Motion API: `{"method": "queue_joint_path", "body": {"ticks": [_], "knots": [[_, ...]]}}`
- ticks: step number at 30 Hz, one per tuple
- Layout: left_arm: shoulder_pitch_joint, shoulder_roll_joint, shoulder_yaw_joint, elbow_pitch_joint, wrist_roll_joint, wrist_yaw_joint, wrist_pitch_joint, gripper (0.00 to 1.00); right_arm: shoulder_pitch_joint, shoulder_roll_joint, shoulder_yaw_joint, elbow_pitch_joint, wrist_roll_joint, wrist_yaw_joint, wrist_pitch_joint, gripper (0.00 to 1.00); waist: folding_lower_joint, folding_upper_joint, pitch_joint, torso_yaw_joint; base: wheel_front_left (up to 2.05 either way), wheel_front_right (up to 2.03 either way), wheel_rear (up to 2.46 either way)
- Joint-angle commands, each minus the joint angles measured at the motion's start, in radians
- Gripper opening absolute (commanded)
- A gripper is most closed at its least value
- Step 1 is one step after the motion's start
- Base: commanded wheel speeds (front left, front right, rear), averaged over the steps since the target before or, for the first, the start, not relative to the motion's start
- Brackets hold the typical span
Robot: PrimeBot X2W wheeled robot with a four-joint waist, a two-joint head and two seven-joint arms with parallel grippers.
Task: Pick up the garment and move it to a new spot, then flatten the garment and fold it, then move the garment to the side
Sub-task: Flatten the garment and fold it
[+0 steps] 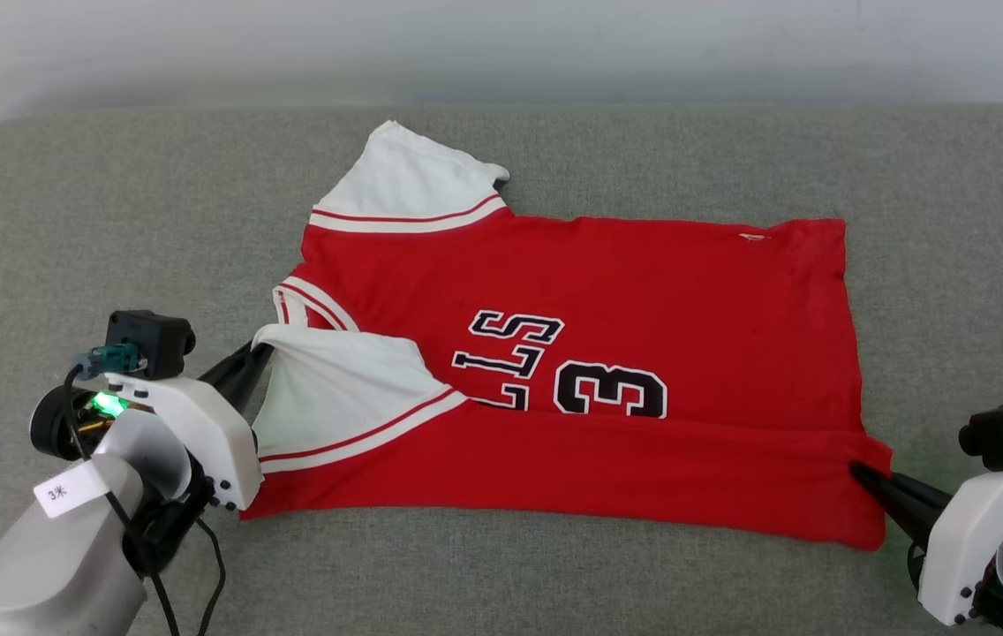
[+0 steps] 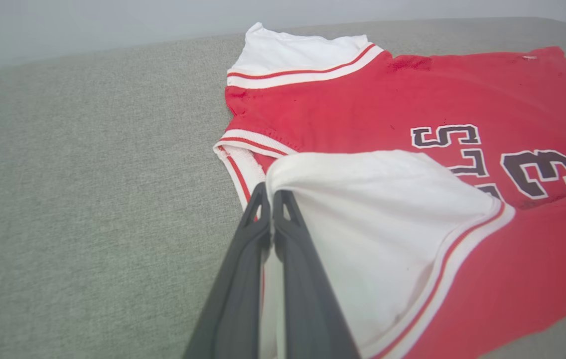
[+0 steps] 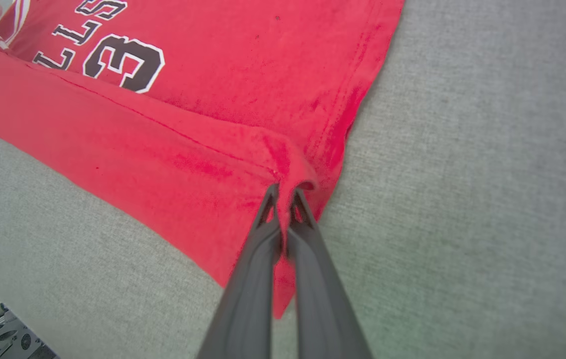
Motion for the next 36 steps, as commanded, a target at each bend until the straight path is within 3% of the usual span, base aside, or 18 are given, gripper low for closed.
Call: {"method": "queue_joint_path", "body": {"ticks": [1,17,18,19,20,28,36], "knots": [[-0.027,-0.008,-0.007,0.034,0.007,-0.01,-0.002,0.0,-0.022,0.005,0.004,0.009,-0.003,-0.002,0.004,0.0,-0.0002,0.0,0.034,-0.003,0.0,0.0,0.0],[-0.127,-0.099,-0.104,0.347,-0.02,-0.06,-0.025,0.0,-0.048,0.044,0.007,0.05,-0.032,-0.002,-0.014,0.0,-0.0002,0.0,0.075,-0.013,0.0,0.0,0.0],[-0.131,-0.1,-0.105,0.357,-0.027,-0.06,-0.028,0.14,-0.045,0.05,-0.006,0.054,-0.024,-0.002,-0.019,0.27,-0.0002,0.0,0.067,-0.01,0.0,0.0,0.0],[-0.135,-0.099,-0.112,0.363,-0.025,-0.06,-0.034,0.92,-0.041,0.051,-0.012,0.053,-0.027,-0.002,-0.026,0.96,-0.0002,0.0,0.058,-0.008,0.0,0.0,0.0],[-0.139,-0.1,-0.118,0.368,-0.031,-0.06,-0.031,1.0,-0.037,0.051,-0.02,0.051,-0.036,-0.002,-0.032,1.0,-0.0002,0.0,0.048,-0.005,0.0,0.0,0.0],[-0.183,-0.047,-0.162,0.331,-0.069,-0.06,-0.01,1.0,0.014,0.064,-0.085,0.024,-0.056,-0.001,-0.065,1.0,-0.0002,0.0,-0.031,0.012,0.0,0.0,0.0],[-0.23,0.058,-0.261,0.184,-0.186,-0.061,0.278,1.0,0.074,0.088,-0.136,-0.008,-0.081,-0.001,-0.04,1.0,-0.0002,0.0,-0.086,0.031,0.0,0.0,0.0]]}}
